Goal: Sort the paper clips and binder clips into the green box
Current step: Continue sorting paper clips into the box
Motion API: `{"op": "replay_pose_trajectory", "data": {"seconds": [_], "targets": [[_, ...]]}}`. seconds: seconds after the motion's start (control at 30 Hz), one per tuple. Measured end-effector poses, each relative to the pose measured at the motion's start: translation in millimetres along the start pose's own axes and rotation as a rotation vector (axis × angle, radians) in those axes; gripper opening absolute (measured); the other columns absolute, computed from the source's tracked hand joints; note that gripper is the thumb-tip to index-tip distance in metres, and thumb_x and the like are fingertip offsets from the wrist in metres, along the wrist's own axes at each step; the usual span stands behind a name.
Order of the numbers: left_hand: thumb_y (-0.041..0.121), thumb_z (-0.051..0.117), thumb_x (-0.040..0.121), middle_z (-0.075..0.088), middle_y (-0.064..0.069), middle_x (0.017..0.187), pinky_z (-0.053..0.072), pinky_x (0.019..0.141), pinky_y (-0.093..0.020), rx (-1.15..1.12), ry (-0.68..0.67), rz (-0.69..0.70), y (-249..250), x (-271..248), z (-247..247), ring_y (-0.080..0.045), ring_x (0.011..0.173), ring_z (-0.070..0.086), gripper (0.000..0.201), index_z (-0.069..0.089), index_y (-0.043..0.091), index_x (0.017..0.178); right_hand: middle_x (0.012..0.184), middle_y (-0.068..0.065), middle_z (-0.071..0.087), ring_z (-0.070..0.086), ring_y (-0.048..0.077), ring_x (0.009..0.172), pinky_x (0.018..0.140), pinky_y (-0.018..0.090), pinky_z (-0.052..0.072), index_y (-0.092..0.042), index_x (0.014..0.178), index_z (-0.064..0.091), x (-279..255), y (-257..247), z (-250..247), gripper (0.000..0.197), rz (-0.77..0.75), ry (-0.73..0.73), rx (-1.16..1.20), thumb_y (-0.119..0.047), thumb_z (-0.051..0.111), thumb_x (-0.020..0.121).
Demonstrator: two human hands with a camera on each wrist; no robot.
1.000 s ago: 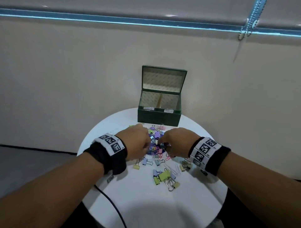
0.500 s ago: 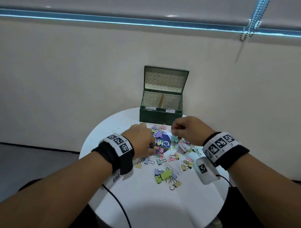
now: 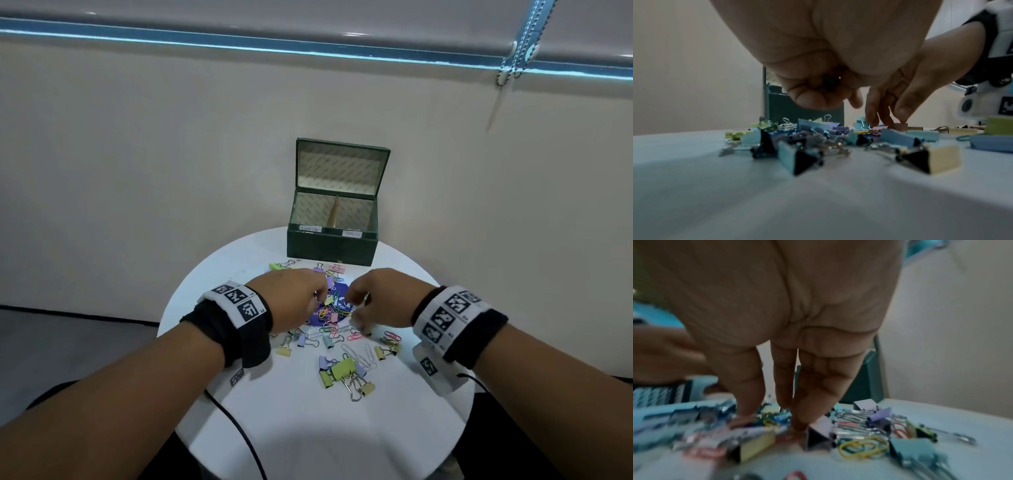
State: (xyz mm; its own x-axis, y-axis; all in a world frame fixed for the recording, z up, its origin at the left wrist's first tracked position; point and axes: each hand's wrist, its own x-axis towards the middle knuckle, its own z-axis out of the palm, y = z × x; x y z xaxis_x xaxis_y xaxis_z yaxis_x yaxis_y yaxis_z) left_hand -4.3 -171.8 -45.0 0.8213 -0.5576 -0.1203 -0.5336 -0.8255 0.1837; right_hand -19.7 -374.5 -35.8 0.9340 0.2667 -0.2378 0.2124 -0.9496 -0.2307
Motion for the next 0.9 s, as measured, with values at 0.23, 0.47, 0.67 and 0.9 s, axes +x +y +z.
{"op": "replay_pose_trajectory", "data": {"seconds": [0.23, 0.47, 0.67, 0.9], "targets": [[0.059, 0.05, 0.091, 0.053, 0.006, 0.106, 0.051, 0.085, -0.037, 0.141, -0.076, 0.022, -0.3, 4.7, 3.0, -0.018, 0.098, 0.056, 0.036, 0.064, 0.035, 0.113, 0.078, -0.007, 0.061, 0.058, 0.016, 0.076, 0.068, 0.028, 0.05, -0.026, 0.086, 0.064, 11.8, -20.2, 7.7, 0.014, -0.053, -0.049, -0.216, -0.012, 0.065, 0.083], [0.042, 0.057, 0.094, 0.052, 0.006, 0.103, 0.048, 0.077, -0.031, 0.148, -0.05, 0.093, 1.1, 5.5, 3.8, -0.017, 0.1, 0.057, 0.023, 0.067, 0.037, 0.114, 0.075, -0.009, 0.059, 0.054, 0.015, 0.072, 0.066, 0.028, 0.047, -0.025, 0.079, 0.057, 8.5, -17.9, 0.6, 0.018, -0.053, -0.105, -0.037, -0.011, 0.068, 0.077], [0.035, 0.047, 0.096, 0.056, 0.001, 0.1, 0.054, 0.077, -0.036, 0.16, 0.01, 0.077, 0.5, 4.8, 4.9, -0.02, 0.087, 0.059, 0.022, 0.066, 0.025, 0.102, 0.078, -0.004, 0.061, 0.055, 0.01, 0.062, 0.061, 0.021, 0.048, -0.019, 0.083, 0.055, 3.0, -9.9, -10.9, 0.012, -0.075, -0.041, 0.049, -0.009, 0.054, 0.089], [0.033, 0.041, 0.095, 0.05, 0.001, 0.093, 0.052, 0.074, -0.039, 0.117, 0.06, -0.019, -0.2, 5.6, 3.9, -0.021, 0.079, 0.056, 0.021, 0.057, 0.022, 0.09, 0.094, 0.004, 0.067, 0.063, 0.024, 0.089, 0.077, 0.036, 0.052, -0.016, 0.096, 0.066, 5.9, -16.7, 4.7, 0.026, -0.029, -0.151, -0.282, -0.037, 0.052, 0.096]]}}
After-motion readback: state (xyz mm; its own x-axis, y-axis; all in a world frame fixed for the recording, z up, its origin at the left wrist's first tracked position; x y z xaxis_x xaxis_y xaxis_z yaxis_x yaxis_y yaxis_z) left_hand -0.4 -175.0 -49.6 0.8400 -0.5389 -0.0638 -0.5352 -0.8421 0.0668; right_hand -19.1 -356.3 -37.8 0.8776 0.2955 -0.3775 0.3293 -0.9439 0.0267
